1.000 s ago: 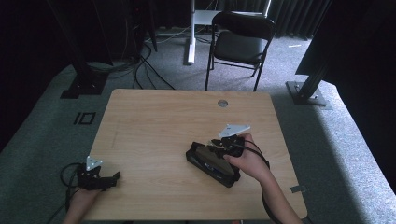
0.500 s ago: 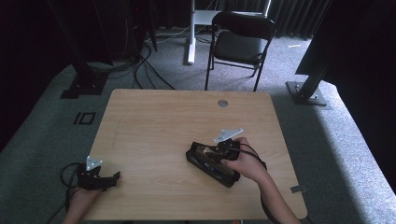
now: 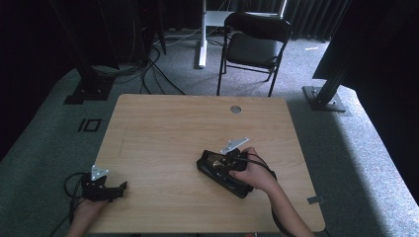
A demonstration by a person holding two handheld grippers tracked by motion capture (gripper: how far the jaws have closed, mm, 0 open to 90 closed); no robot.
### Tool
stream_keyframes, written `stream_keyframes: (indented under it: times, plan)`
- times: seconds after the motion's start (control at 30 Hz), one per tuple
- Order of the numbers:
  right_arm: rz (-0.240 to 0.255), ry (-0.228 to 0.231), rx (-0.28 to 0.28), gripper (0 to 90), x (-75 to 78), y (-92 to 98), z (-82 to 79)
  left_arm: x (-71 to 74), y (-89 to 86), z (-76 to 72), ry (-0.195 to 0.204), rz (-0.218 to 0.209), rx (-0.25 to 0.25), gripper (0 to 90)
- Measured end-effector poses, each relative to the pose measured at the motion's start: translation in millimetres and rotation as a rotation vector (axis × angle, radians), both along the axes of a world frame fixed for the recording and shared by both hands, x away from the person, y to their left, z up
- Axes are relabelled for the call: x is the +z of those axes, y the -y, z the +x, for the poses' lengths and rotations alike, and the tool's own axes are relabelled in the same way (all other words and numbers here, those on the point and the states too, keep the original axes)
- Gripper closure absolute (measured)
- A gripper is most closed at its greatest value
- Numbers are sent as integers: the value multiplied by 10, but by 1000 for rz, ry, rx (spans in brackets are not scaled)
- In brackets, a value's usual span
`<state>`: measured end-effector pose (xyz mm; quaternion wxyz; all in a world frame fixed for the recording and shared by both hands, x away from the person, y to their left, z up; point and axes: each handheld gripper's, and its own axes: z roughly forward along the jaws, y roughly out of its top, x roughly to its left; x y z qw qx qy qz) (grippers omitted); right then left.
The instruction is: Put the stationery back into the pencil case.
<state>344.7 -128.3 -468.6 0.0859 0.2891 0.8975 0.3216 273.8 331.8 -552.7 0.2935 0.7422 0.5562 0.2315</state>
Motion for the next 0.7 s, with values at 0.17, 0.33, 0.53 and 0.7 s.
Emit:
stream_keyframes:
  times: [0.17, 0.33, 0.53, 0.7]
  plan:
    - [-21, -7, -4, 683, -49, -30, 44, 0, 0, 0, 0, 0, 0, 4]
    - [-24, -17, -2, 682, -89, -75, 62, 0, 0, 0, 0, 0, 0, 4]
    - [-55, -22, -7, 682, -142, -130, 110, 0, 0, 0, 0, 0, 0, 4]
    - [-57, -45, -11, 682, -196, -166, 138, 0, 0, 0, 0, 0, 0, 4]
